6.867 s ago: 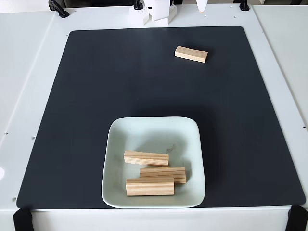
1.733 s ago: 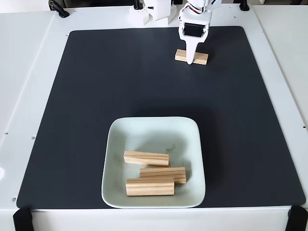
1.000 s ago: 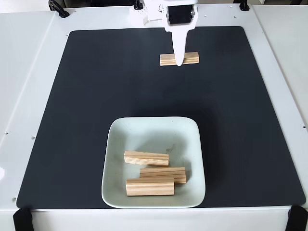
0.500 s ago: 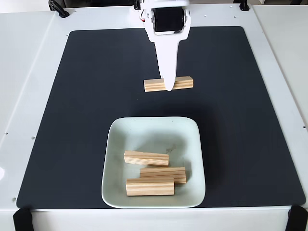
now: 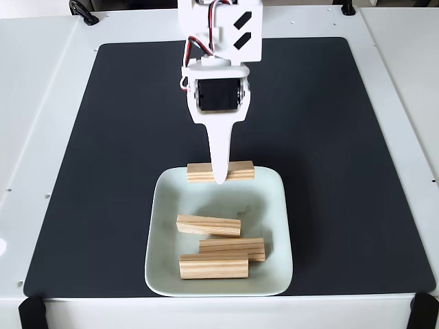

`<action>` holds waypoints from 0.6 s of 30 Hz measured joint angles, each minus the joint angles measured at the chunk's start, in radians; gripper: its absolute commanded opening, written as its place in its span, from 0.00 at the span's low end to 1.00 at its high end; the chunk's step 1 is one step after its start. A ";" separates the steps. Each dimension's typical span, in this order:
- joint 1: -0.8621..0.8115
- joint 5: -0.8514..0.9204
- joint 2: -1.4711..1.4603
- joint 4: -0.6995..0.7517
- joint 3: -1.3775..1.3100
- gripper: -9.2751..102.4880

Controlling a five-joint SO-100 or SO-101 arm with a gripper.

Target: Pick up the wooden block and place them on the plate.

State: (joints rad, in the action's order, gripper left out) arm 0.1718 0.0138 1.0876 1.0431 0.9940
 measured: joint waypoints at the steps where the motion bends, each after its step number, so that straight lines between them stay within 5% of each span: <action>1: -0.005 0.000 -0.023 0.000 -0.018 0.08; 18: -0.014 0.000 -0.198 0.011 -0.209 0.09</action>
State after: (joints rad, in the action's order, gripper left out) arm 0.1580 0.0138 0.8897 1.0538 0.7854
